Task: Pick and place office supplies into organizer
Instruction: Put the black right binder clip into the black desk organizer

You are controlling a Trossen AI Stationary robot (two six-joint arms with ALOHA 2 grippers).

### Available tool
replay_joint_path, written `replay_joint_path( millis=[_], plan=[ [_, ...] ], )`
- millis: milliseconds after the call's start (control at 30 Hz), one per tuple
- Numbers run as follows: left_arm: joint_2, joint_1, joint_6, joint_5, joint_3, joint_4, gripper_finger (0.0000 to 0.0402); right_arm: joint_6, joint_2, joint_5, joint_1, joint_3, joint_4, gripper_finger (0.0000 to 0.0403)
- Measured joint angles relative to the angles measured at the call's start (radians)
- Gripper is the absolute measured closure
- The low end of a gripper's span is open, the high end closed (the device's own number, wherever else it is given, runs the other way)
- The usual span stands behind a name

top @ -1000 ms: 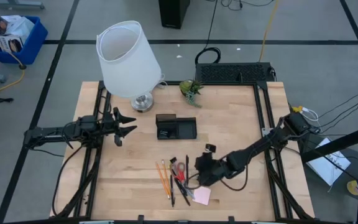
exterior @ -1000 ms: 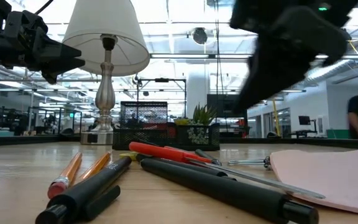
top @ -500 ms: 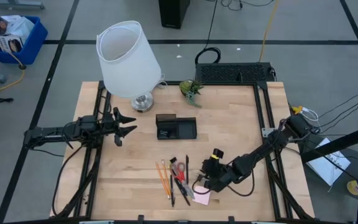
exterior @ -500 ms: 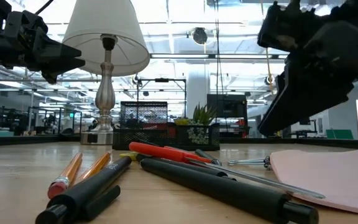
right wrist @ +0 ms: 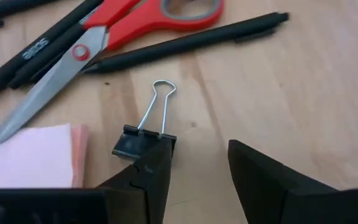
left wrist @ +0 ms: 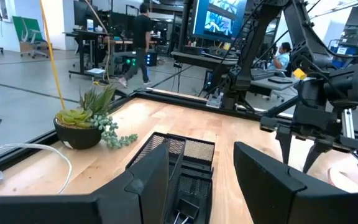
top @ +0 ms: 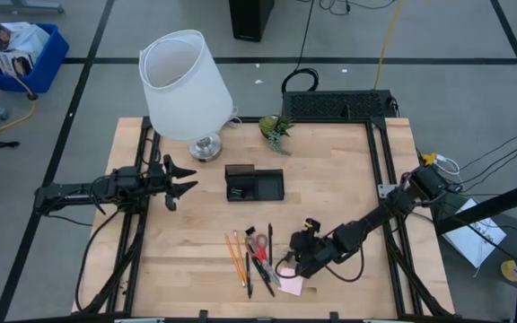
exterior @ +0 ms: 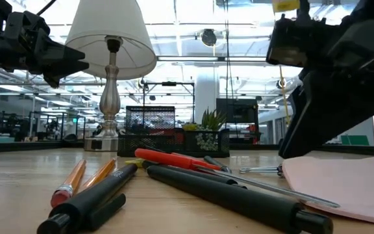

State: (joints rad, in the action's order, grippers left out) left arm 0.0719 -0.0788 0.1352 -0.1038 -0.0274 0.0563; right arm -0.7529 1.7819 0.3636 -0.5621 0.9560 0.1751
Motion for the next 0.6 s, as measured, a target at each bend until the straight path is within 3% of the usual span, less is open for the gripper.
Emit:
replay_joint_path(
  millis=[200,433,600],
  plan=[
    [0.0,0.0,0.0,0.0,0.0,-0.001,0.0215,-0.067,0.001,-0.024,0.019,0.029,0.119,0.025],
    [0.0,0.0,0.0,0.0,0.0,-0.001,0.0215,-0.132,0.006,-0.084,0.019,0.137,0.395,0.025],
    [0.0,0.0,0.0,0.0,0.0,-0.001,0.0215,-0.141,0.006,-0.03,0.011,0.215,0.506,0.025]
  ],
)
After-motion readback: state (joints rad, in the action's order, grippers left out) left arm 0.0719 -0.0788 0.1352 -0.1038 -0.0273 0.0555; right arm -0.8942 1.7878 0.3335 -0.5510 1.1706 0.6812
